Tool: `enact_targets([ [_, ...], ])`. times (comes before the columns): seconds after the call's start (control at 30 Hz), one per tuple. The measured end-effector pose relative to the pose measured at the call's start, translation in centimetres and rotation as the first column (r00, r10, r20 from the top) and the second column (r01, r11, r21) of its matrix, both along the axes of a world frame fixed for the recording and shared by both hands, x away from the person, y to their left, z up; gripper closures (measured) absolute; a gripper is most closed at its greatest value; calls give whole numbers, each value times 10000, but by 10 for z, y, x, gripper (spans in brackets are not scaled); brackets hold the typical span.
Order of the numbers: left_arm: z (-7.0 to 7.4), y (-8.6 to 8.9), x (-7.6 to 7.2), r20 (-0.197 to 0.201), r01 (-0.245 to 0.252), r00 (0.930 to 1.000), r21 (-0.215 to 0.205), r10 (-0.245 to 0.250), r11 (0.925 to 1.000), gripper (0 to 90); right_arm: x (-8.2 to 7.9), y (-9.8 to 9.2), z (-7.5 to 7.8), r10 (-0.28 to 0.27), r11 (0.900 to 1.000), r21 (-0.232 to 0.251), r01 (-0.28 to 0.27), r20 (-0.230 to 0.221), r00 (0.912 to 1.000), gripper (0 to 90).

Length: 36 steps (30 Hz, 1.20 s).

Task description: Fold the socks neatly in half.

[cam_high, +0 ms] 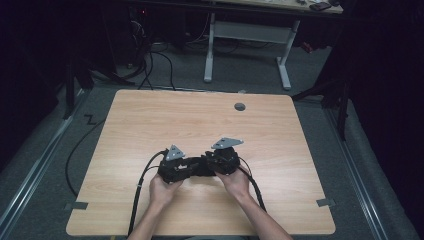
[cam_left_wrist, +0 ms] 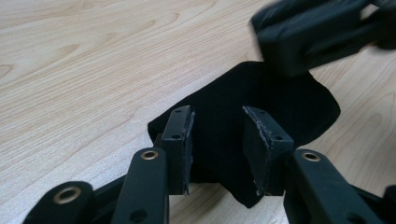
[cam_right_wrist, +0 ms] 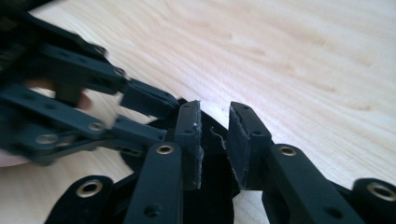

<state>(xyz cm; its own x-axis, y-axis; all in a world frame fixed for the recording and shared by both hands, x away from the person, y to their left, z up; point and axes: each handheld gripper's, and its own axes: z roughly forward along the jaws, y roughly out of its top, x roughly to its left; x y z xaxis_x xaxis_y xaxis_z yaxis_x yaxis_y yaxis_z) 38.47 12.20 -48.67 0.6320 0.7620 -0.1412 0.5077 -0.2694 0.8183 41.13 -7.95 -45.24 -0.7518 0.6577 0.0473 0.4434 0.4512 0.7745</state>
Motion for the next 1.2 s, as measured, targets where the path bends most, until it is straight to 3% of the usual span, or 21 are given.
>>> enact_targets([
  [0.17,0,3,3,-86,-306,9995,-229,304,9993,644,-4,-4,-13,158,9994,-292,-167,-305,9994,736],
  [0.27,4,2,5,0,-503,9987,-347,503,9981,677,-9,-8,-18,227,9992,-311,-232,-183,9996,713],
  [0.33,6,1,5,50,-499,9987,-265,501,9984,681,-10,-8,-21,242,9990,-379,-249,-193,9995,700],
  [0.43,3,-2,5,85,-347,9994,305,345,9989,687,-9,-6,-22,261,9989,-391,-267,-175,9995,673],
  [0.63,-3,-2,6,175,-260,9995,553,251,9981,695,-8,-9,-36,391,9980,-495,-391,-7,9992,627],
  [0.73,-2,-4,6,218,-231,9995,700,216,9973,699,-9,-16,-39,257,9978,-600,-267,-168,9995,607],
  [0.9,-2,-4,7,177,-333,9993,619,322,9975,705,-15,-28,-33,8,9983,-576,-7,21,10000,607],
  [0.93,-2,-4,8,144,-382,9992,549,374,9978,704,-17,-32,-24,-147,9996,-229,154,316,9994,609],
  [1.0,-2,-5,9,118,-406,9991,473,401,9981,704,-16,-31,-17,-183,9998,-37,185,509,9985,609],
  [1.1,-1,-5,10,93,-447,9990,450,443,9980,700,-10,-19,-13,-160,9999,-13,160,387,9991,609],
  [1.2,-2,-4,11,32,-499,9988,367,498,9981,694,-4,-9,-20,-147,9998,-163,150,136,9998,612],
])
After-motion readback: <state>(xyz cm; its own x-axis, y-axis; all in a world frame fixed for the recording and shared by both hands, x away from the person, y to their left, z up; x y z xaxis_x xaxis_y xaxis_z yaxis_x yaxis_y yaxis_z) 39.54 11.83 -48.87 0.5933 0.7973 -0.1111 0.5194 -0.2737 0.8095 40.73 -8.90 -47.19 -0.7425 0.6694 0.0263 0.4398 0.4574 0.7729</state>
